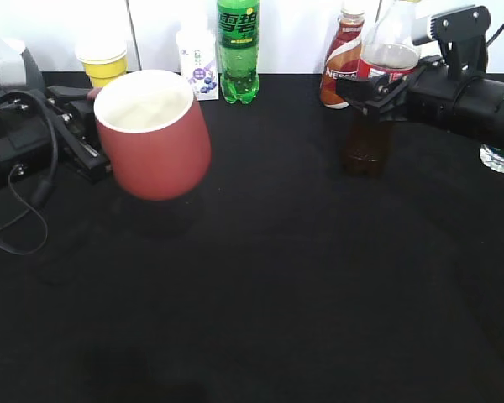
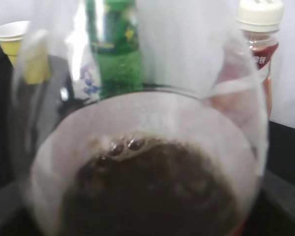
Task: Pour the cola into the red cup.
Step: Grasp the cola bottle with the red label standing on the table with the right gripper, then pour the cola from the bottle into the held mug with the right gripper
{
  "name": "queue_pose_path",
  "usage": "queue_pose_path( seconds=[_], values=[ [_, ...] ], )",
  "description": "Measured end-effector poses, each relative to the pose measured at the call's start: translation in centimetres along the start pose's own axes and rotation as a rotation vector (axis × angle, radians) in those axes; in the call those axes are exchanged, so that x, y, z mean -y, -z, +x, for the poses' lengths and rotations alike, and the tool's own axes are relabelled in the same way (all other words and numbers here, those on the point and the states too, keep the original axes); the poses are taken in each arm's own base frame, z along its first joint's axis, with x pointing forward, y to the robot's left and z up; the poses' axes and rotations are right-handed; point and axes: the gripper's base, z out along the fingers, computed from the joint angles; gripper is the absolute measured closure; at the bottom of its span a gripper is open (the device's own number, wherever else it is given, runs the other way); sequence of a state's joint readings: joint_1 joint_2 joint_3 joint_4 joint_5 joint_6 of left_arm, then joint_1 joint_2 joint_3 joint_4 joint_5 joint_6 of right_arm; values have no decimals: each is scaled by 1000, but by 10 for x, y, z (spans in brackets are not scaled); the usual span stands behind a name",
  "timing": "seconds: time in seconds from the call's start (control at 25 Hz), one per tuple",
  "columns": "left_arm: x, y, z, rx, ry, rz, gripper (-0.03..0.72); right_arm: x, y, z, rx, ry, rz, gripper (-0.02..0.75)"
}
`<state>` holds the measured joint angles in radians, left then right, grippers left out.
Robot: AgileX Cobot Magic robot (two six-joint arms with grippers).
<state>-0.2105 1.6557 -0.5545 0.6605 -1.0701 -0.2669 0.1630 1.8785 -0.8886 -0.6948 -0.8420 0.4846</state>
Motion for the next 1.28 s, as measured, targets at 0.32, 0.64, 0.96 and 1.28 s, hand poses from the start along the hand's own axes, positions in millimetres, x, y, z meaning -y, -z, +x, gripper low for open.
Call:
queue_pose_path(
  seconds=[0.32, 0.64, 0.96, 1.28],
  values=[
    [1, 0, 0, -2, -3, 6, 617, -1, -1, 1, 18, -6, -11, 249],
    [50, -39, -15, -81, -45, 204, 617, -31, 35, -69, 131, 303, -141, 249],
    [78, -89, -35, -4, -3, 269, 617, -45, 57, -104, 290, 933, -89, 249],
    [84, -90, -30, -50, -14, 277, 617, -46, 57, -104, 324, 1378, -24, 249]
  ],
)
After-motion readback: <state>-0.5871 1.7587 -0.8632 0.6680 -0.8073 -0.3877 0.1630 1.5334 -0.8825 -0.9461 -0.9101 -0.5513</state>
